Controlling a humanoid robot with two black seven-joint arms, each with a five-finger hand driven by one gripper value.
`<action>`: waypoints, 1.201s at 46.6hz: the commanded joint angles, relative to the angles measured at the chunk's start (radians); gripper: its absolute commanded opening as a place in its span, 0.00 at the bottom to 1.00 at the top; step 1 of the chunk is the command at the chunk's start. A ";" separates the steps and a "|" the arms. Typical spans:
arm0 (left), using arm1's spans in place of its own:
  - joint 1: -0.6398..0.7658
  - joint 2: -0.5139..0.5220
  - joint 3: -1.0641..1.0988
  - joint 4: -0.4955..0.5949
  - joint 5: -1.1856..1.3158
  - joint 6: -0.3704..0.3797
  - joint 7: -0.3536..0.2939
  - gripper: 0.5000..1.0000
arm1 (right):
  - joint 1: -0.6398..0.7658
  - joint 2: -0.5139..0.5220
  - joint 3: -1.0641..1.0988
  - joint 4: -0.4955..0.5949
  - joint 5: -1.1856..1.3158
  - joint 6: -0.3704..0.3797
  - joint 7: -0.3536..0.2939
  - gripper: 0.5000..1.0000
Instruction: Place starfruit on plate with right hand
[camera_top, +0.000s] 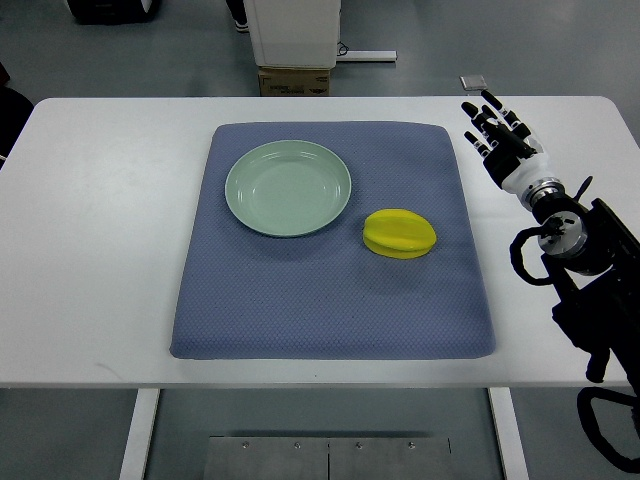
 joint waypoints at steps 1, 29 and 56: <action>-0.001 0.000 -0.001 0.000 0.000 0.000 0.000 1.00 | 0.010 0.000 -0.001 -0.018 0.000 0.000 -0.003 1.00; 0.000 0.000 -0.001 0.000 0.002 0.000 0.000 1.00 | 0.010 -0.005 -0.058 0.043 0.000 0.025 0.005 1.00; 0.000 0.000 0.000 0.000 0.000 -0.002 0.000 1.00 | -0.016 -0.100 -0.245 0.256 -0.317 0.031 0.043 0.99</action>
